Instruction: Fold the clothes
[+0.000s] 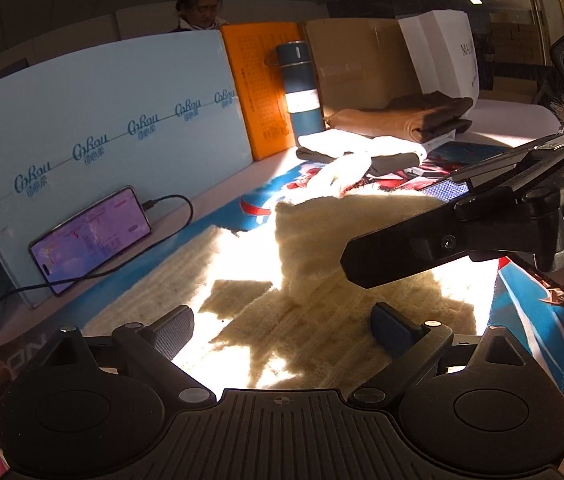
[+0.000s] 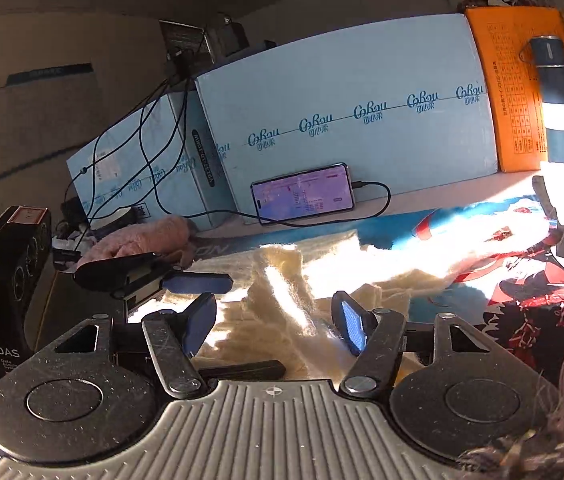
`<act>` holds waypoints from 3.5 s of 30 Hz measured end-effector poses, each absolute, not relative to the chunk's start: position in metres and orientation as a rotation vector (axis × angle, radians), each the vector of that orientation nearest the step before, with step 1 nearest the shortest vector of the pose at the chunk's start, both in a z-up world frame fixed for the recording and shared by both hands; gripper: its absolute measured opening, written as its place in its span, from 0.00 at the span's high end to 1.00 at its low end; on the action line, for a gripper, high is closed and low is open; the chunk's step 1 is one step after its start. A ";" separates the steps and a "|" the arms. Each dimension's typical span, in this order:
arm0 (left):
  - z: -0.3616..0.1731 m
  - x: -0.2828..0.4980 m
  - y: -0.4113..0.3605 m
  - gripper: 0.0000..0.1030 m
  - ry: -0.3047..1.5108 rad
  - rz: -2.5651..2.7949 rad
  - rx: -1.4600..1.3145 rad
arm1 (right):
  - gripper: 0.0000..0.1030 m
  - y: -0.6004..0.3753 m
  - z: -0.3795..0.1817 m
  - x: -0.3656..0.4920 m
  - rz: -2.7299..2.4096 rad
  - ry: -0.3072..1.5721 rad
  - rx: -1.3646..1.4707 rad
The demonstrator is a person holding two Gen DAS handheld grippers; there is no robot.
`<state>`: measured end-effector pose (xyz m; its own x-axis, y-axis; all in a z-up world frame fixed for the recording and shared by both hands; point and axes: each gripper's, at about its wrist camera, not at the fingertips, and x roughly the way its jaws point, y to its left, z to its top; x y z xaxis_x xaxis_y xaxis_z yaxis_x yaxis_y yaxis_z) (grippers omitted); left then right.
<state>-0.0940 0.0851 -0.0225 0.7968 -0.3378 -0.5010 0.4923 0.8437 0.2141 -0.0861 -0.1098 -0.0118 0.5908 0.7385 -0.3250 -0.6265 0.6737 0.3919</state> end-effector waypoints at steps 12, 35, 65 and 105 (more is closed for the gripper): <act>-0.005 -0.103 0.127 0.04 0.458 -0.599 0.193 | 0.17 -0.136 -0.004 -0.093 0.895 0.514 0.540; -0.008 -0.082 0.149 0.04 0.498 -0.364 0.100 | 0.04 -0.200 0.009 -0.022 0.400 0.472 0.673; -0.021 -0.066 0.153 0.04 0.565 -0.193 0.144 | 0.81 -0.038 0.023 0.050 0.624 0.853 0.476; 0.039 -0.096 0.094 0.04 0.246 -0.304 0.110 | 0.00 -0.125 -0.005 -0.113 0.980 0.394 -0.281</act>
